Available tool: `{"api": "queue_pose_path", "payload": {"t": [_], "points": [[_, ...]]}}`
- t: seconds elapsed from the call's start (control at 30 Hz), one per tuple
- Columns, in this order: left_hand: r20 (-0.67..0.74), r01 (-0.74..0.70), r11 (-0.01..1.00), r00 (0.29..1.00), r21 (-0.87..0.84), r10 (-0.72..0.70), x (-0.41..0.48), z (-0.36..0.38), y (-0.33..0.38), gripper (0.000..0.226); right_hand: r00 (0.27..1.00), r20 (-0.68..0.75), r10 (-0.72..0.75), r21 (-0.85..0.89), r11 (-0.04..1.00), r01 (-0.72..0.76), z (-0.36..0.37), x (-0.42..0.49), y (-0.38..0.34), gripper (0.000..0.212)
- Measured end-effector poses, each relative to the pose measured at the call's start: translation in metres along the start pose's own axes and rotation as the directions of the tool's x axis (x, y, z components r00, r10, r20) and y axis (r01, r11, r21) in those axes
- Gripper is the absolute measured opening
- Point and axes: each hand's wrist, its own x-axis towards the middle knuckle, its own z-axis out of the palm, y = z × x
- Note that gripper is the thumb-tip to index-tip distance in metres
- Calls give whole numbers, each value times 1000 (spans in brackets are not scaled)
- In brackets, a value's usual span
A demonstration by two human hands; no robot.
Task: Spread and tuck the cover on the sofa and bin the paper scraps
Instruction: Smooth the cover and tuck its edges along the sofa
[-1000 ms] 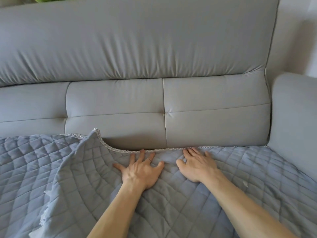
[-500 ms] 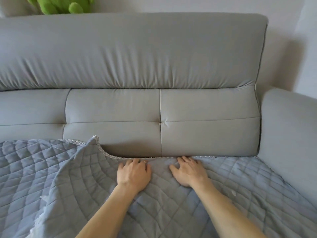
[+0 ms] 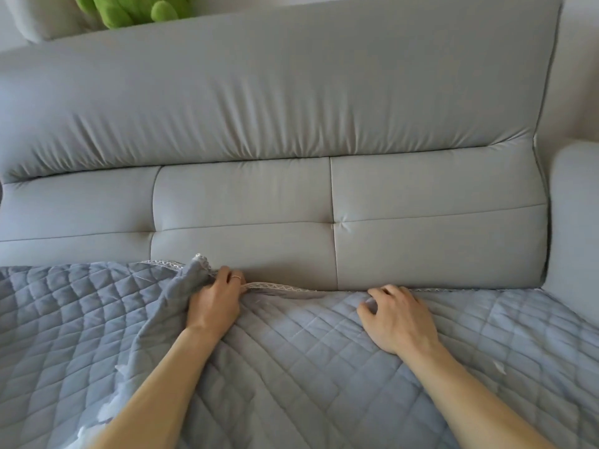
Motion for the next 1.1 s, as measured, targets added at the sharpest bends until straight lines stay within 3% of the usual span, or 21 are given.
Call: {"api": "queue_pose_path", "payload": {"t": [0.1,0.2,0.37,0.43,0.5,0.57,0.63,0.7,0.83,0.93,1.03,1.1], "points": [[-9,67,994,998,-90,-68,4,8,-10,21,998,-48,-42,-9,999,41,0,-2,-8,36],[44,131,986,991,-99,-127,13,15,14,24,999,39,-19,-38,999,21,4,8,4,44],[199,296,921,948,-254,-250,-13,19,63,24,972,208,113,-190,979,-73,16,4,6,49],[347,290,922,918,-257,-192,-29,12,65,40,962,238,132,-237,969,-74,12,0,-14,42],[495,241,951,861,-193,-118,-41,5,65,59,979,199,44,-196,981,-4,2,1,-37,37],[558,228,956,825,-182,-90,-41,-6,59,69,977,156,-146,50,989,140,-7,0,-64,41],[557,204,961,827,-185,-68,-36,-17,52,69,934,212,-288,236,942,237,-13,-3,-96,52],[560,169,967,828,-190,-35,-28,-23,53,64,888,312,-339,178,938,296,-5,-2,-111,55],[538,147,950,843,-274,25,0,-28,56,56,904,300,-304,52,952,303,-8,19,-106,57],[499,136,966,867,-219,-9,16,-15,44,54,907,310,-284,51,958,282,-1,37,-116,57],[576,153,976,816,-155,-36,-7,16,33,53,863,446,-236,97,972,216,38,24,-125,59],[601,174,974,798,-146,-52,-32,34,28,53,856,451,-253,101,967,233,62,6,-128,60]]}}
